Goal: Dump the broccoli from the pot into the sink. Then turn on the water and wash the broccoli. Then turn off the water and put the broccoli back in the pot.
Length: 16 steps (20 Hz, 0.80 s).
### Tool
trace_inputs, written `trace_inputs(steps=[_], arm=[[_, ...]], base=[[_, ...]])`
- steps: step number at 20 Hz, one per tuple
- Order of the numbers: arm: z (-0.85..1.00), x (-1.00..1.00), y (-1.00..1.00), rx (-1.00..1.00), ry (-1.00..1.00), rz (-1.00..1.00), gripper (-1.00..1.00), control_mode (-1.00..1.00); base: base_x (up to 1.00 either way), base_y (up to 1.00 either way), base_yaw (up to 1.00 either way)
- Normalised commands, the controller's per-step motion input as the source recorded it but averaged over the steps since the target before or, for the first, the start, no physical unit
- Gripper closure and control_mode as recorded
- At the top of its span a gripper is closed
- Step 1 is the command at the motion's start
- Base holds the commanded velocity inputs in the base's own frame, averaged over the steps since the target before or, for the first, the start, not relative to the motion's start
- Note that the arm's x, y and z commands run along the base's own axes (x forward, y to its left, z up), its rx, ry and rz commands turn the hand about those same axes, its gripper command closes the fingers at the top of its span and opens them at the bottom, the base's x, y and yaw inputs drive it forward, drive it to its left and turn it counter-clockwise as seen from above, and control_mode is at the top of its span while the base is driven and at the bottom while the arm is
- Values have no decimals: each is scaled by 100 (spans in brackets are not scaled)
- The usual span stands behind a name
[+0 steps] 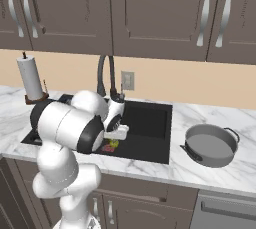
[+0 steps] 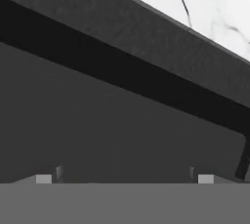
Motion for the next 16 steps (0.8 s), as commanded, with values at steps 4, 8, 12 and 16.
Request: trace_inputs(steps=[4,8,12,16], arm=[[-24,42,0,4,4,0,-100,-100],[-23,34,0,3,1,0,-100,-100],[-26,21,0,1,0,0,-100,-100],[-30,11,0,0,0,0,-100,-100]], base=[[0,0,0],[0,0,0],[0,0,0],[0,0,0]])
